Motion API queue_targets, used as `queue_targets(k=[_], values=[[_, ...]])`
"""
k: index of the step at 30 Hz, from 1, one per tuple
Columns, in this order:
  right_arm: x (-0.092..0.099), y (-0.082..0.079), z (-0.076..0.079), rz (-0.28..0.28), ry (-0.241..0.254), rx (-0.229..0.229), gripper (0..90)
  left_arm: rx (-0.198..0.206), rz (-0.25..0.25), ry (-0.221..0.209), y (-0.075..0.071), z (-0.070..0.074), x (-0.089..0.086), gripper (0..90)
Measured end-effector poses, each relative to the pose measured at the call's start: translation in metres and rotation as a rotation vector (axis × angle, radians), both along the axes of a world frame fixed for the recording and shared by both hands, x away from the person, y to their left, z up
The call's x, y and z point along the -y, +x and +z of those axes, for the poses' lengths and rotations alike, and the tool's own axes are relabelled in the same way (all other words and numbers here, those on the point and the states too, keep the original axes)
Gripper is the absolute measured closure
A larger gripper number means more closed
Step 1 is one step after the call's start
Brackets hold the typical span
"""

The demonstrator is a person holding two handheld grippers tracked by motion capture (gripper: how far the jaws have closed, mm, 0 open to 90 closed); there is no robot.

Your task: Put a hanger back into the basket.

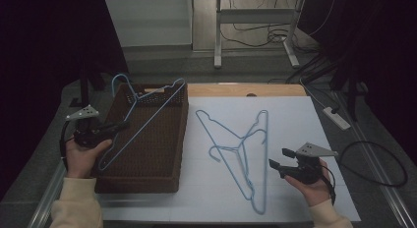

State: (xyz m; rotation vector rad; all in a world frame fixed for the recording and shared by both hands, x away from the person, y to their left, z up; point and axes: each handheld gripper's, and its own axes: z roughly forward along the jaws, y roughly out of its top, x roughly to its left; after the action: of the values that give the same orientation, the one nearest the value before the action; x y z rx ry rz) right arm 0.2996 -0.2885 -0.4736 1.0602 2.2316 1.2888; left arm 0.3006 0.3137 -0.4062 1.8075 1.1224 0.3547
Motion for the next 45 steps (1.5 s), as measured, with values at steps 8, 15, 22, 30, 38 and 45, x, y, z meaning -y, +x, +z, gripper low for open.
queue_targets(k=[8, 15, 22, 30, 38, 45], values=[[-0.003, 0.001, -0.001, 0.007, -0.007, -0.004, 30.7, -0.055, 0.011, 0.034, 0.009, -0.013, -0.015, 86.9], [-0.004, 0.002, -0.003, 0.008, -0.007, -0.010, 30.8, -0.101, -0.014, 0.049, 0.021, -0.028, -0.013, 86.9], [-0.004, 0.002, -0.003, 0.007, -0.012, -0.014, 30.8, -0.149, -0.016, 0.136, 0.034, -0.036, 0.000, 86.8], [-0.004, 0.002, -0.004, 0.005, -0.012, -0.015, 31.0, -0.228, 0.041, 0.239, 0.042, -0.048, 0.004, 86.6], [-0.004, 0.002, -0.003, 0.003, -0.016, -0.013, 31.4, -0.309, 0.142, 0.360, 0.046, -0.055, 0.010, 86.2], [-0.004, 0.002, -0.004, 0.004, -0.017, -0.012, 31.3, -0.345, 0.178, 0.417, 0.050, -0.058, 0.013, 85.0]])
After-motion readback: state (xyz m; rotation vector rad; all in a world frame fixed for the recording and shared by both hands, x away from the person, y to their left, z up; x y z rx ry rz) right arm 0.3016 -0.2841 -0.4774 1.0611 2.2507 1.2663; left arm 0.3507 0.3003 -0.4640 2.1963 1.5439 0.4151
